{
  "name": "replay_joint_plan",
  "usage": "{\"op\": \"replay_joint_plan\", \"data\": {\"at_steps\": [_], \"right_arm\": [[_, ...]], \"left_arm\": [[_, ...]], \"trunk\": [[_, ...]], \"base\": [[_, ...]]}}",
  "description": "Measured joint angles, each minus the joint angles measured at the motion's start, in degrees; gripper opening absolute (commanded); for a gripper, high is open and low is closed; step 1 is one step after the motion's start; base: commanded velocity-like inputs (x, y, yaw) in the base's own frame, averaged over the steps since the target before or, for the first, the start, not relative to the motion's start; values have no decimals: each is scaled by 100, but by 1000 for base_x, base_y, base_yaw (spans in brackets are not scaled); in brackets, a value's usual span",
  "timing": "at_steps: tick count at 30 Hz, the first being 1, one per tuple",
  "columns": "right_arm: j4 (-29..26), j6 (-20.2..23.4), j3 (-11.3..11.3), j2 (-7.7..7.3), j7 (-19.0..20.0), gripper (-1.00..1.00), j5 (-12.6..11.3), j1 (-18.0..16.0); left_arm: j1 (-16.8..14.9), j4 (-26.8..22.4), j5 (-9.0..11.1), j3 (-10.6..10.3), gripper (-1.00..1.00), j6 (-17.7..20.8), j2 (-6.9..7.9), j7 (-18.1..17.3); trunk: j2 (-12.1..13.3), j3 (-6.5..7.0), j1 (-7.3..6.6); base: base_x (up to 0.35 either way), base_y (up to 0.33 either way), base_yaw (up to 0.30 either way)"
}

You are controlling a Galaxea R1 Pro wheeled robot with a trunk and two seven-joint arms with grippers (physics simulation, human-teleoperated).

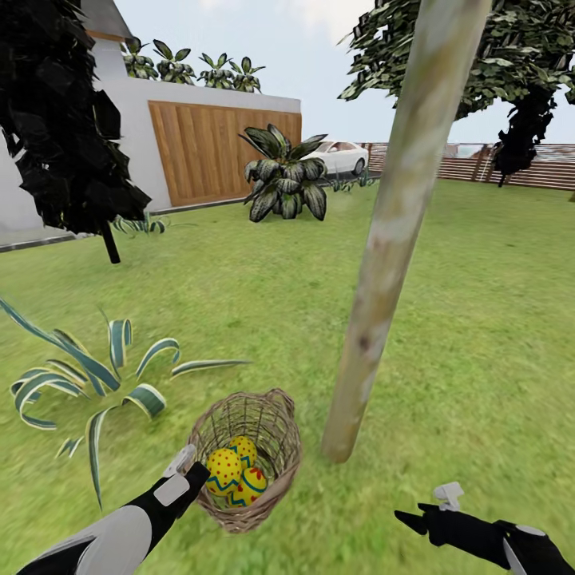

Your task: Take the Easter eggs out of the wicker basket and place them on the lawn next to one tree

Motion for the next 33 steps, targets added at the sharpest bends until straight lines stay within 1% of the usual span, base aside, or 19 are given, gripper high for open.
{"op": "replay_joint_plan", "data": {"at_steps": [5,13,22,33], "right_arm": [[11,-1,39,5,0,100,11,0],[19,-4,25,8,-7,100,10,0],[21,-6,27,7,-9,100,-3,0],[13,-8,10,-8,7,100,-3,0]], "left_arm": [[0,0,2,1,-100,-1,0,1],[0,1,2,3,-100,-1,0,-2],[0,4,1,-7,-100,-17,0,3],[0,8,1,-1,-100,-16,-4,0]], "trunk": [[0,0,0],[0,0,0],[0,0,2],[-441,-198,244]], "base": [[173,-194,0],[164,-174,0],[9,-9,0],[0,0,0]]}}
